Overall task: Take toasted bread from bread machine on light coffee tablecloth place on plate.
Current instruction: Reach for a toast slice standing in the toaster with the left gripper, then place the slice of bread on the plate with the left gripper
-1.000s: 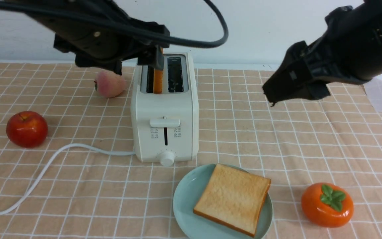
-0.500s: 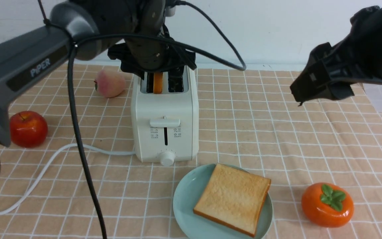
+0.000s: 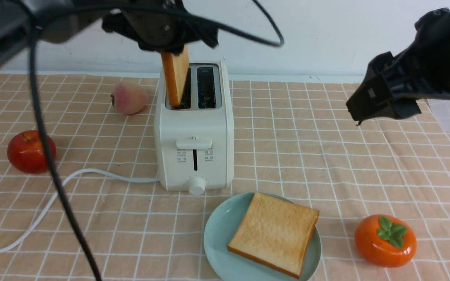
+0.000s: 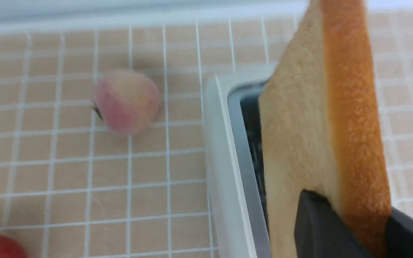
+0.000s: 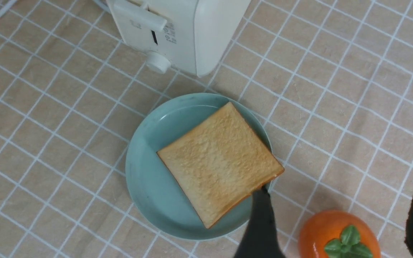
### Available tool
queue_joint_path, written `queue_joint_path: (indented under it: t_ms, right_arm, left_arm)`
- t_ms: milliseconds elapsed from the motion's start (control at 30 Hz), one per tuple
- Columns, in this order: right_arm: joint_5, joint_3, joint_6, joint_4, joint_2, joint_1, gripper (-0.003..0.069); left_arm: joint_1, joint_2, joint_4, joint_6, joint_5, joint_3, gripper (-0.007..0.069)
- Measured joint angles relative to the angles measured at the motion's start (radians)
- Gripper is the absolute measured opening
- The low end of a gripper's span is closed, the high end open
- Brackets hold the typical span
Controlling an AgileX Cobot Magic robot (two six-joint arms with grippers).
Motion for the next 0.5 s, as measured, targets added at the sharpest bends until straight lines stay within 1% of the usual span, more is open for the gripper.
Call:
queue_joint_path:
  t_ms: [100,200,300,367,400,433,467,500]
  right_arm:
    - [0.003,0.0,0.0,-0.015,0.0,0.0,0.0507]
    - [0.003,0.0,0.0,-0.015,0.0,0.0,0.0507]
    - [0.002,0.0,0.0,-0.016,0.0,0.0,0.0504]
    - [0.002,0.0,0.0,-0.017,0.0,0.0,0.0498]
    - [0.002,0.0,0.0,-0.017,0.0,0.0,0.0494]
    - [0.002,0.0,0.0,-0.017,0.0,0.0,0.0493]
    - [0.002,0.0,0.0,-0.017,0.0,0.0,0.0482]
    - [0.002,0.0,0.0,-0.017,0.0,0.0,0.0475]
  left_arm:
    - [0.0,-0.147,-0.008,0.041,0.061,-0.001,0.009]
    - [0.0,-0.306,-0.098,0.141,0.12,0.039,0.009]
    - [0.0,-0.46,-0.26,0.255,0.112,0.164,0.009]
    - [0.0,-0.542,-0.409,0.342,0.073,0.299,0.009]
    - [0.0,-0.562,-0.477,0.374,0.049,0.36,0.009]
    - [0.0,-0.574,-0.512,0.389,0.035,0.392,0.009]
    - [0.0,-0.611,-0.656,0.446,-0.029,0.544,0.009]
    - [0.0,-0.618,-0.751,0.478,-0.076,0.613,0.009]
